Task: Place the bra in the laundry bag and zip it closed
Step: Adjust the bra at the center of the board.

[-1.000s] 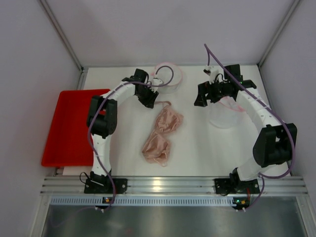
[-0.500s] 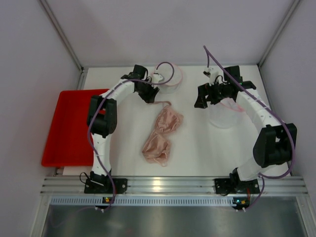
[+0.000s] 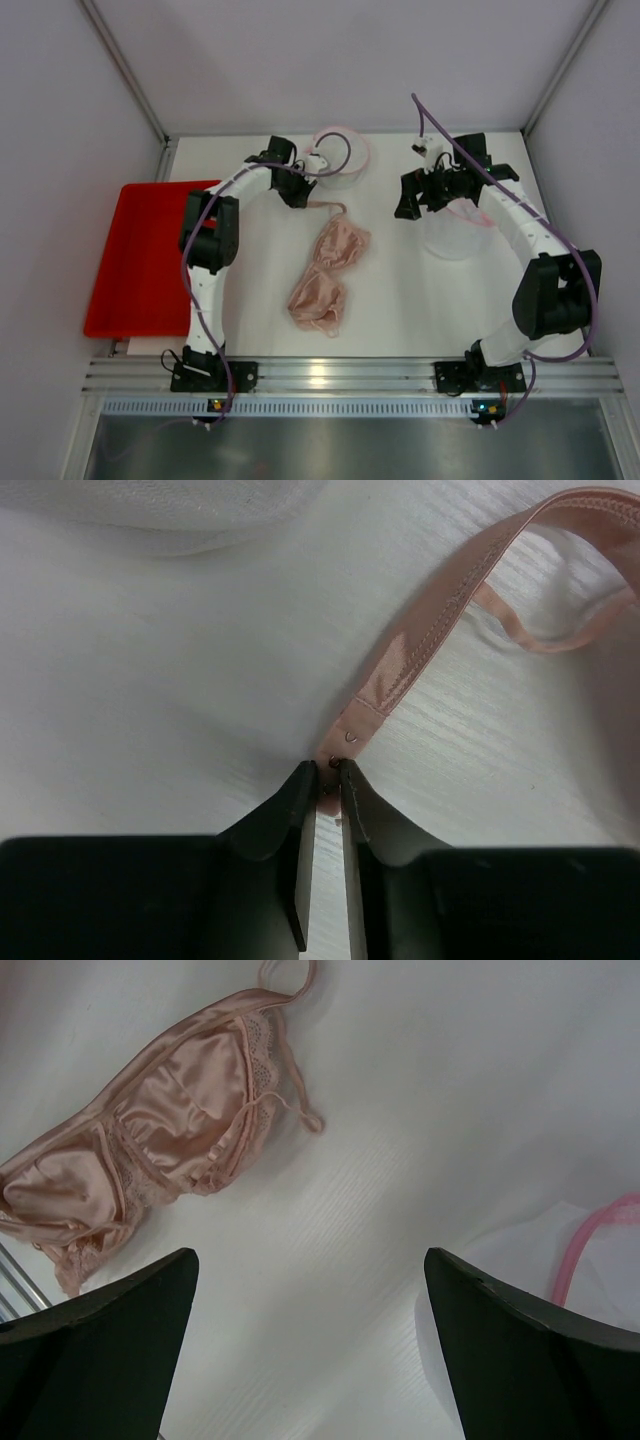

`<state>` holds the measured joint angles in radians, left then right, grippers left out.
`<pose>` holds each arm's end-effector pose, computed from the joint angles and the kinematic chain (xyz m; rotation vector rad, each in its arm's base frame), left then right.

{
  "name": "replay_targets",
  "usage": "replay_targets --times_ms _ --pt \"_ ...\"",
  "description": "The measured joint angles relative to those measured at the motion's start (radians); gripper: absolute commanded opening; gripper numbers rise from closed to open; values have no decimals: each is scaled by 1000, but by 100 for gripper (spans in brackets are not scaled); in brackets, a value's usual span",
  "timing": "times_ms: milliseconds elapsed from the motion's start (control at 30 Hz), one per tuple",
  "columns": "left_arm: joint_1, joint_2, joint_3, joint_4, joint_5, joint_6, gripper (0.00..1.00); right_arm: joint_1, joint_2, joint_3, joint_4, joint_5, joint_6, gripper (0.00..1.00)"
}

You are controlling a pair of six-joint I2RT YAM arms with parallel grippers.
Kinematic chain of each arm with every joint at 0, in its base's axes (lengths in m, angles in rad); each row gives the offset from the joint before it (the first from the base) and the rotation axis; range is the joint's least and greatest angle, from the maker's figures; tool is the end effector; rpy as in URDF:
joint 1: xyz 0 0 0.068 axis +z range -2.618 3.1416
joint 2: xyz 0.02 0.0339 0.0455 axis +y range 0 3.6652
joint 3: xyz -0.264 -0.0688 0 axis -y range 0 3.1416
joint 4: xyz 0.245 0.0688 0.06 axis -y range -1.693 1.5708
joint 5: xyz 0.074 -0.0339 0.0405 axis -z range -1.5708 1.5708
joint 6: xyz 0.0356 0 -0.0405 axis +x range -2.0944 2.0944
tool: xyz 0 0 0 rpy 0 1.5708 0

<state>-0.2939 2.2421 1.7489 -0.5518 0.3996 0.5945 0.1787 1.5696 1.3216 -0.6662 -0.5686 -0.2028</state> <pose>0.4573 -0.1529 0.1647 1.2151 2.2313 -0.4057 0.3267 0.0785 0.2932 -0.6886 2.3080 0.6905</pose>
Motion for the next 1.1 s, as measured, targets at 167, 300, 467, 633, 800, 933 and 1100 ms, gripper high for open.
replay_targets --times_ms 167,300,467,633,800,933,1100 --pt "1 -6 -13 5 21 30 1 -2 0 0 0 0 -6 97" --pt "1 -8 -13 3 23 32 0 -5 0 0 0 0 -6 97" --pt "-2 -10 21 -37 29 -14 0 -5 -4 0 0 0 -6 97" --pt "-10 -74 72 -50 62 -74 0 -5 -26 -9 -2 0 -6 97" --pt "-45 -243 59 -40 113 -114 0 -5 -43 -13 -4 0 -6 96" --pt "-96 -414 -63 -33 152 -129 0 -5 -48 -13 -5 0 -6 96" --pt "-144 -554 -285 -44 193 -157 0 -5 -51 -14 -5 -2 -5 95"
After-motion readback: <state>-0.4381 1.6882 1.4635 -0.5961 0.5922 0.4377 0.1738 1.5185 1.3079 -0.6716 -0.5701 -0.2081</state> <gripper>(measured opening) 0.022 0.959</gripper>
